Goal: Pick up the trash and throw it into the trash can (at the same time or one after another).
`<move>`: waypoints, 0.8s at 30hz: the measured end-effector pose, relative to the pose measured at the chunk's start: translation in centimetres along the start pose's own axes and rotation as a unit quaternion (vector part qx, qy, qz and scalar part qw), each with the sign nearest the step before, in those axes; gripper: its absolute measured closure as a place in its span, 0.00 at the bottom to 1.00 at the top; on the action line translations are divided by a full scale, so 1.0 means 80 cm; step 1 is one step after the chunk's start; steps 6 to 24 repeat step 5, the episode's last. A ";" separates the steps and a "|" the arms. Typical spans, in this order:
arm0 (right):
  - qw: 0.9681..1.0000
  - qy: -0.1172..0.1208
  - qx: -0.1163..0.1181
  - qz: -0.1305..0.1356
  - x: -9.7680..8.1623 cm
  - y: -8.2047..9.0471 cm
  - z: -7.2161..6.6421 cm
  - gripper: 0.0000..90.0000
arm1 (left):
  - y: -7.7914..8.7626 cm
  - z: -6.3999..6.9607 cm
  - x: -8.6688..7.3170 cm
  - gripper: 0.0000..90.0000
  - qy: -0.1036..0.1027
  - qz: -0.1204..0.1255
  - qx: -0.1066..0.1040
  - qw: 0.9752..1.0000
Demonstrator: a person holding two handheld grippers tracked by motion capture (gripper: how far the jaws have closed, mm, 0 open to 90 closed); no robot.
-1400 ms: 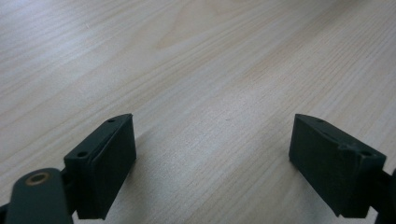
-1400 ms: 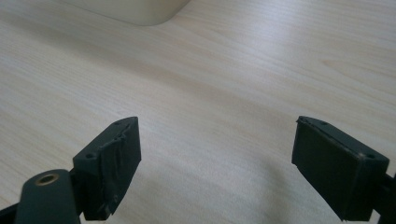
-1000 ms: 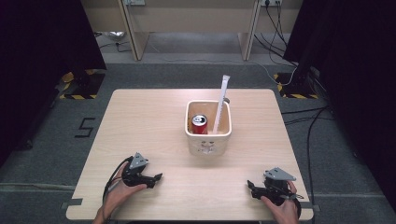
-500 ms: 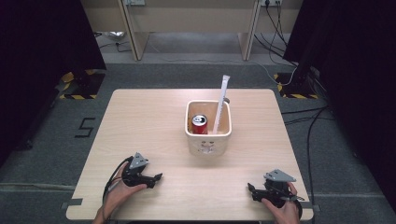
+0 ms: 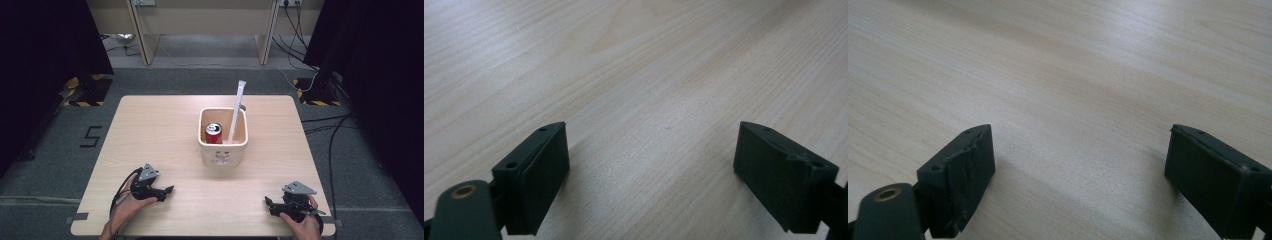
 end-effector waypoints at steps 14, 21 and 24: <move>1.000 0.000 0.000 0.000 0.000 0.000 0.000 0.14 | 0.000 0.000 0.000 0.15 0.000 0.000 0.000 1.000; 1.000 0.000 0.000 0.000 0.000 0.000 0.000 0.14 | 0.000 0.000 0.000 0.15 0.000 0.000 0.000 1.000; 1.000 0.000 0.000 0.000 0.000 0.000 0.000 0.14 | 0.000 0.000 0.000 0.15 0.000 0.000 0.000 1.000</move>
Point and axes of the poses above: each handheld gripper's, and its own axes: y roughly backward along the jaws, x roughly out of its top, z roughly to its right, the point moved 3 cm from there along -y, roughly forward along the jaws, and after that the axes turned 10 degrees about z, right-handed, at the moved point
